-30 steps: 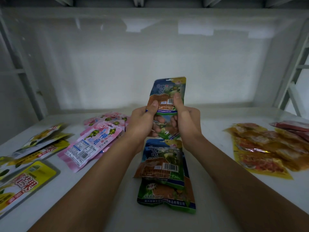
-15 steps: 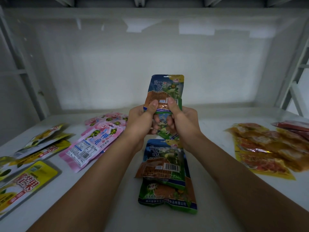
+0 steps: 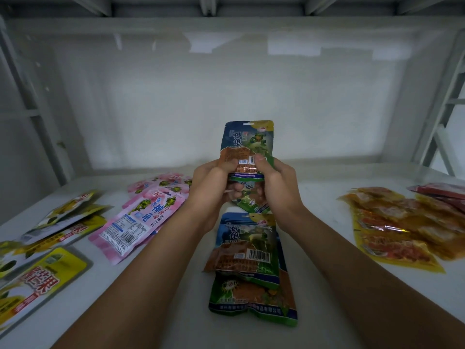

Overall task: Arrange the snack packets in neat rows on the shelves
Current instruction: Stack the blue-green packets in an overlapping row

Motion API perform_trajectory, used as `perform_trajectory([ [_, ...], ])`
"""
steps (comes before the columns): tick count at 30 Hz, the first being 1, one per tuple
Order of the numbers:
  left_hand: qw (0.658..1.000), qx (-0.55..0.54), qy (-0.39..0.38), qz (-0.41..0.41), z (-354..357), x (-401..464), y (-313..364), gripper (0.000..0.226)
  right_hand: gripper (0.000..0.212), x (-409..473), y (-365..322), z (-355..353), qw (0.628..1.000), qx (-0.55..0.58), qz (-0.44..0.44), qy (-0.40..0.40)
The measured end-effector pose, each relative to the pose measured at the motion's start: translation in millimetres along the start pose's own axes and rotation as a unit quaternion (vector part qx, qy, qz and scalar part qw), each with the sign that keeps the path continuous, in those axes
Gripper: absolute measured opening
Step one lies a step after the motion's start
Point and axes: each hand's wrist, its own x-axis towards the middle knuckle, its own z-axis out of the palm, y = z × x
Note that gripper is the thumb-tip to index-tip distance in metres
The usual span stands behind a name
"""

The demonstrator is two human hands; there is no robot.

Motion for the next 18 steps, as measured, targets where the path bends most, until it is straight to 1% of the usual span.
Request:
perform_trajectory([
  [2, 1.000, -0.001, 0.005, -0.005, 0.0, -0.1, 1.8, 0.017, 0.028, 0.7, 0.7, 0.4, 1.000, 0.000, 0.003, 0.000],
  [6, 1.000, -0.002, 0.022, 0.004, -0.1, -0.8, 2.7, 0.011, 0.029, 0.5, 5.4, 4.0, 0.998, -0.058, -0.014, -0.005],
  [9, 0.999, -0.001, 0.034, 0.018, 0.9, -3.7, 4.3, 0.008, 0.025, -2.4, 3.5, 3.3, 0.998, -0.060, -0.012, -0.012],
  [13, 0.998, 0.024, 0.049, 0.024, 2.6, -6.3, 4.2, 0.012, 0.023, -4.5, -2.2, 0.4, 1.000, -0.018, -0.001, -0.016],
  [18, 0.999, 0.045, 0.010, -0.007, 4.7, -6.8, 1.1, 0.023, 0.024, -5.9, -1.5, 4.8, 0.999, -0.030, -0.010, -0.004],
])
